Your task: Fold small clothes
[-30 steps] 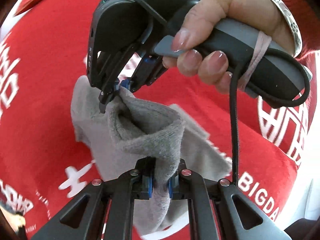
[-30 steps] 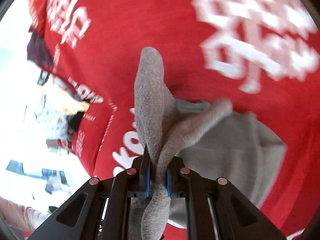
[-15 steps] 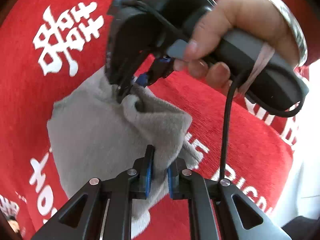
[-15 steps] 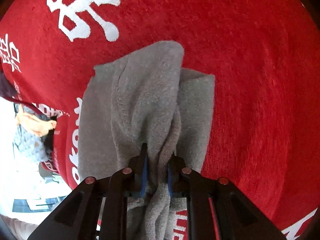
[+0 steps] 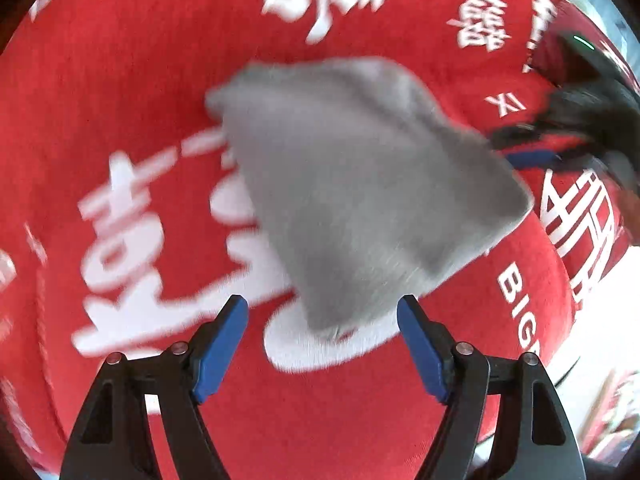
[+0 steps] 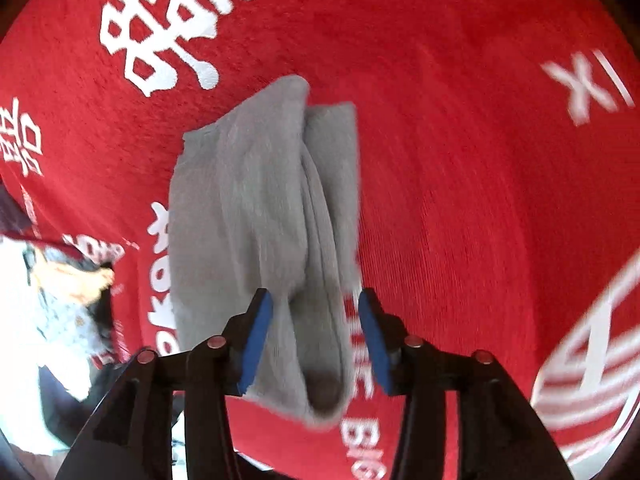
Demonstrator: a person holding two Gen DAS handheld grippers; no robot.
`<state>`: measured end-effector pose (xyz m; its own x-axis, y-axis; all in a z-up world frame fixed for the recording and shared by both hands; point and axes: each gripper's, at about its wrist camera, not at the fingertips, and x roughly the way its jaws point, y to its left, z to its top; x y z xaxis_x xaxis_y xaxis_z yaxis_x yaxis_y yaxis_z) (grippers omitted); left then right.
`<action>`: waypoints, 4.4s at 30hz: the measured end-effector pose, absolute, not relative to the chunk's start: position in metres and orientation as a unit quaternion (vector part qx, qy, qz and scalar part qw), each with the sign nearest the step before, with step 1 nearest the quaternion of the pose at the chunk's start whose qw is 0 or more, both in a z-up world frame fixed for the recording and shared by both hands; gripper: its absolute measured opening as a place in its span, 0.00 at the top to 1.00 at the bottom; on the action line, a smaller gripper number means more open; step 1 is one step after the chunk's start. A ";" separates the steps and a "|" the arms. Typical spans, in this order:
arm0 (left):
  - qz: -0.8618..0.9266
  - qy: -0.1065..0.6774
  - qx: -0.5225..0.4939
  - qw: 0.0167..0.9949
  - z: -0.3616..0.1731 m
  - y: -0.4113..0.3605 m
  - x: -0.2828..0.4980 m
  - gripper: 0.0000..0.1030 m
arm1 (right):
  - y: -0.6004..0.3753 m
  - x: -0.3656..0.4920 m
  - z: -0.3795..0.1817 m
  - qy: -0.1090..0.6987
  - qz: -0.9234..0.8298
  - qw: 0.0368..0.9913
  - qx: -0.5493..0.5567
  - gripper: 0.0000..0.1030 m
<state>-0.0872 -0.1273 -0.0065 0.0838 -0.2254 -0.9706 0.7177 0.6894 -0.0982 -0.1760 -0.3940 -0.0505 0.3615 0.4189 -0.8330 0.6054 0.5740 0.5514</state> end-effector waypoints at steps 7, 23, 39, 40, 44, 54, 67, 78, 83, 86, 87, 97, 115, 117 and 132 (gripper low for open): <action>-0.309 0.698 -0.012 0.646 -0.041 -0.104 -0.053 0.24 | -0.372 -0.219 -0.068 0.517 -0.084 0.646 0.556 0.50; -0.325 0.701 0.073 0.631 -0.053 -0.121 -0.063 0.59 | -0.354 -0.207 -0.084 0.571 -0.097 0.670 0.465 0.87; -0.250 0.662 0.094 0.700 -0.019 -0.134 -0.017 0.42 | -0.399 -0.151 -0.039 0.541 -0.093 0.718 0.429 0.59; -0.246 0.661 0.090 0.703 -0.020 -0.140 -0.012 0.42 | -0.403 -0.139 -0.042 0.538 -0.090 0.721 0.427 0.59; -0.235 0.665 0.087 0.704 -0.028 -0.156 0.000 0.36 | -0.423 -0.090 -0.066 0.536 -0.085 0.713 0.444 0.59; -0.198 0.665 0.102 0.713 -0.034 -0.169 0.007 0.20 | -0.420 -0.058 -0.063 0.557 -0.064 0.727 0.397 0.92; -0.172 0.676 0.117 0.707 -0.050 -0.176 0.009 0.04 | -0.429 -0.076 -0.078 0.605 -0.092 0.710 0.349 0.89; -0.167 0.680 0.118 0.704 -0.059 -0.184 0.010 0.04 | -0.425 -0.107 -0.044 0.609 -0.104 0.713 0.331 0.80; -0.171 0.681 0.118 0.702 -0.062 -0.183 0.012 0.04 | -0.398 -0.097 -0.027 0.600 -0.073 0.738 0.299 0.73; -0.175 0.682 0.117 0.700 -0.063 -0.183 0.014 0.04 | -0.380 -0.088 -0.028 0.616 -0.058 0.743 0.255 0.73; -0.176 0.682 0.116 0.700 -0.063 -0.182 0.015 0.04 | -0.372 -0.084 -0.032 0.626 -0.059 0.740 0.239 0.73; -0.181 0.671 0.128 0.707 -0.052 -0.177 0.011 0.04 | -0.362 -0.090 -0.048 0.658 -0.062 0.719 0.214 0.69; -0.188 0.671 0.134 0.705 -0.041 -0.172 0.009 0.04 | -0.369 -0.097 -0.042 0.657 -0.067 0.719 0.216 0.60; -0.190 0.671 0.133 0.704 -0.041 -0.172 0.010 0.04 | -0.370 -0.097 -0.042 0.657 -0.067 0.719 0.217 0.60; -0.204 0.676 0.127 0.697 -0.044 -0.170 0.011 0.04 | -0.371 -0.094 -0.045 0.660 -0.063 0.715 0.220 0.60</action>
